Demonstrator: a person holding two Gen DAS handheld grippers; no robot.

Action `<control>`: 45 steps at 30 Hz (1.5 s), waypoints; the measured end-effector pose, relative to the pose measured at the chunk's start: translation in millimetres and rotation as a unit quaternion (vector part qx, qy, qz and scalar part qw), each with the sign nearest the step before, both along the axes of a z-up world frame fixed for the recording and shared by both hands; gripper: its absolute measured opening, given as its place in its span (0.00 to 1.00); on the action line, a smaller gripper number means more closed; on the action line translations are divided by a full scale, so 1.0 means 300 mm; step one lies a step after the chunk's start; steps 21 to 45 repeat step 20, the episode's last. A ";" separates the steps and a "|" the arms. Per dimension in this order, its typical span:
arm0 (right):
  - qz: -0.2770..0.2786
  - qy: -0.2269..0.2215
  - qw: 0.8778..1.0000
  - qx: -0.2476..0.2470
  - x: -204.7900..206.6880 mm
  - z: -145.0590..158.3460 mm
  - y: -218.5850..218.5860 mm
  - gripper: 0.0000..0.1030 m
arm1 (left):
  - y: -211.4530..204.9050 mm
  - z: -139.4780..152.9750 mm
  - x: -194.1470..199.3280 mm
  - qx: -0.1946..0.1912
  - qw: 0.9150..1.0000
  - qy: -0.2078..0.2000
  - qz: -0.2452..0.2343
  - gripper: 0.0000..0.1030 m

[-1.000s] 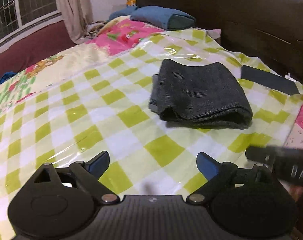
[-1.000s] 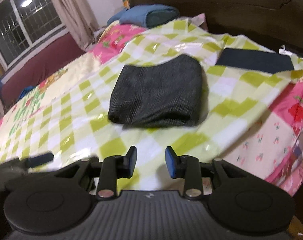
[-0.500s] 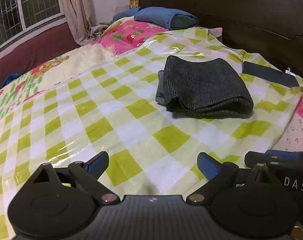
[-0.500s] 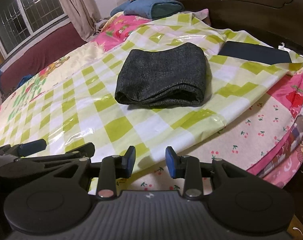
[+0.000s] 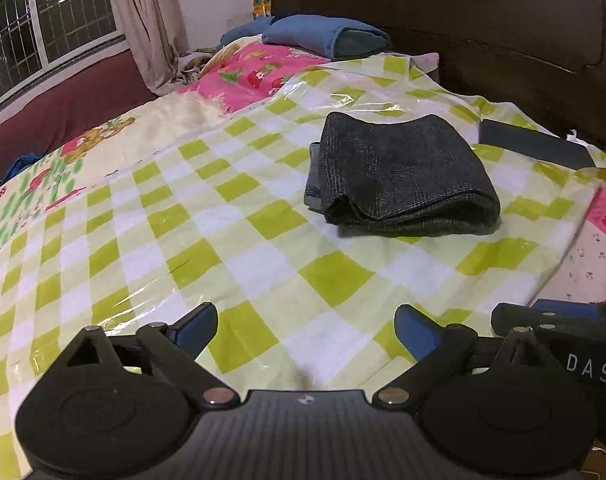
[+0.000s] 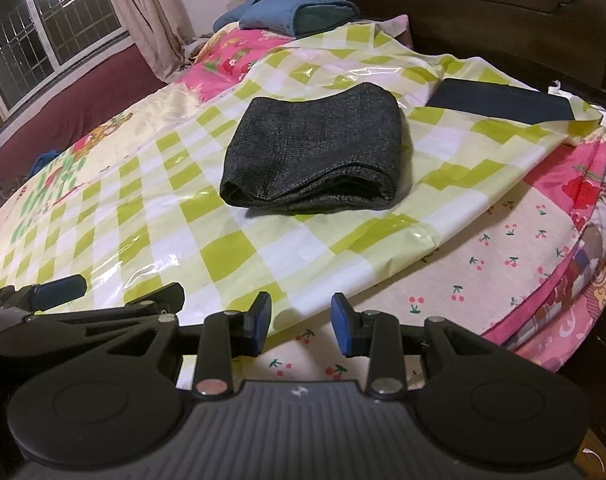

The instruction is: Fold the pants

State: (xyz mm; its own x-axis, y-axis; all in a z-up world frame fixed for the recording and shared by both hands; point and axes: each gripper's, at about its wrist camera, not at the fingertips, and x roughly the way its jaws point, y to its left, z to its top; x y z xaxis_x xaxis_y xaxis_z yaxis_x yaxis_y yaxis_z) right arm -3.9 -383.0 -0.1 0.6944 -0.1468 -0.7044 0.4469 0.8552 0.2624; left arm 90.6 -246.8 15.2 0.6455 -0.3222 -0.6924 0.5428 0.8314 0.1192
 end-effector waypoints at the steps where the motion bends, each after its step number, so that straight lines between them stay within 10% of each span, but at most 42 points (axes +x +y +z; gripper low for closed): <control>1: -0.001 0.000 1.000 0.000 -0.002 0.001 -0.001 0.33 | -0.004 0.001 -0.004 0.001 1.000 -0.002 -0.001 1.00; 45: -0.012 0.000 1.000 0.013 -0.026 -0.003 -0.017 0.33 | -0.017 0.000 -0.027 0.002 1.000 0.000 -0.002 1.00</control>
